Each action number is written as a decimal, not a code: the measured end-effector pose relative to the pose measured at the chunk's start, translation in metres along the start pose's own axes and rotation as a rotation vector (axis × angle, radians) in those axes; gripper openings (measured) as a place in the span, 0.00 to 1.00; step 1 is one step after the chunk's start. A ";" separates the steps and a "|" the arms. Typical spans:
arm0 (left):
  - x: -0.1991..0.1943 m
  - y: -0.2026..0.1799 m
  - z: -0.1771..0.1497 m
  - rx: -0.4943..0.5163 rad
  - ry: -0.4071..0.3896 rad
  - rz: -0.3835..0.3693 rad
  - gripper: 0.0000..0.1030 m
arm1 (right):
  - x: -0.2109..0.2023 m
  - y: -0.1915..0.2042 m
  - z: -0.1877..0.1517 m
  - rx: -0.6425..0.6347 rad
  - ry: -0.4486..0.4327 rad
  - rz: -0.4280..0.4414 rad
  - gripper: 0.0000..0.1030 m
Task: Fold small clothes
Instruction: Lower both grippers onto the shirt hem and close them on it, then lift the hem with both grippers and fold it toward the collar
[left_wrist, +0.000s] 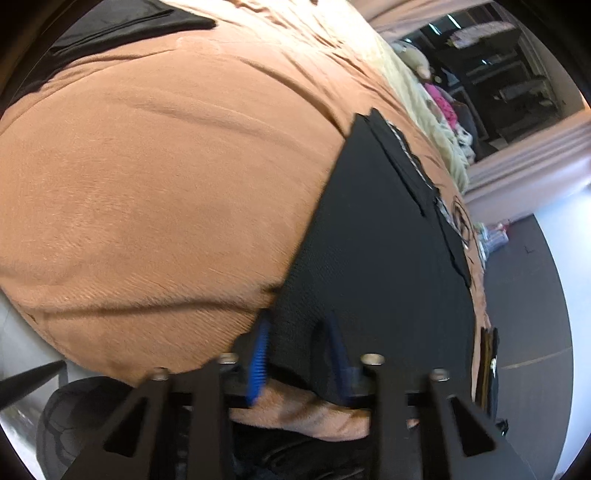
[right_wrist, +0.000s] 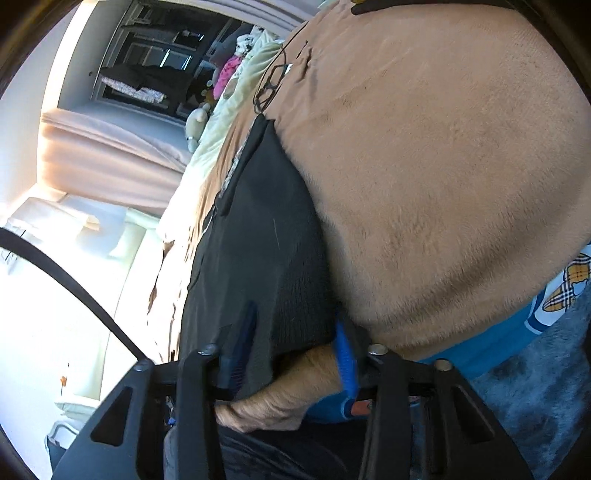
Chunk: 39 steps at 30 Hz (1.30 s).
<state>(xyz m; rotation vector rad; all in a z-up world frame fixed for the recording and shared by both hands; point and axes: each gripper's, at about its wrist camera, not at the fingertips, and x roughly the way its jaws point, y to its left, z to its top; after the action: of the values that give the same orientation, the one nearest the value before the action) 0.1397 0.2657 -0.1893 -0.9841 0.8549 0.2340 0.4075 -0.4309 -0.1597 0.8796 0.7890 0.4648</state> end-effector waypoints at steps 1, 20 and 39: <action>-0.001 0.004 0.002 -0.018 -0.004 0.000 0.10 | -0.001 0.001 0.001 0.006 -0.012 -0.005 0.17; -0.086 -0.026 0.019 0.022 -0.159 -0.132 0.05 | -0.030 0.059 -0.006 -0.086 -0.117 0.080 0.03; -0.216 -0.045 -0.010 0.089 -0.277 -0.193 0.05 | -0.078 0.074 -0.029 -0.157 -0.143 0.189 0.03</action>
<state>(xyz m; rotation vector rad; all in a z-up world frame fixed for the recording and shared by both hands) 0.0154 0.2739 -0.0072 -0.9193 0.5101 0.1603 0.3324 -0.4248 -0.0781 0.8344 0.5327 0.6150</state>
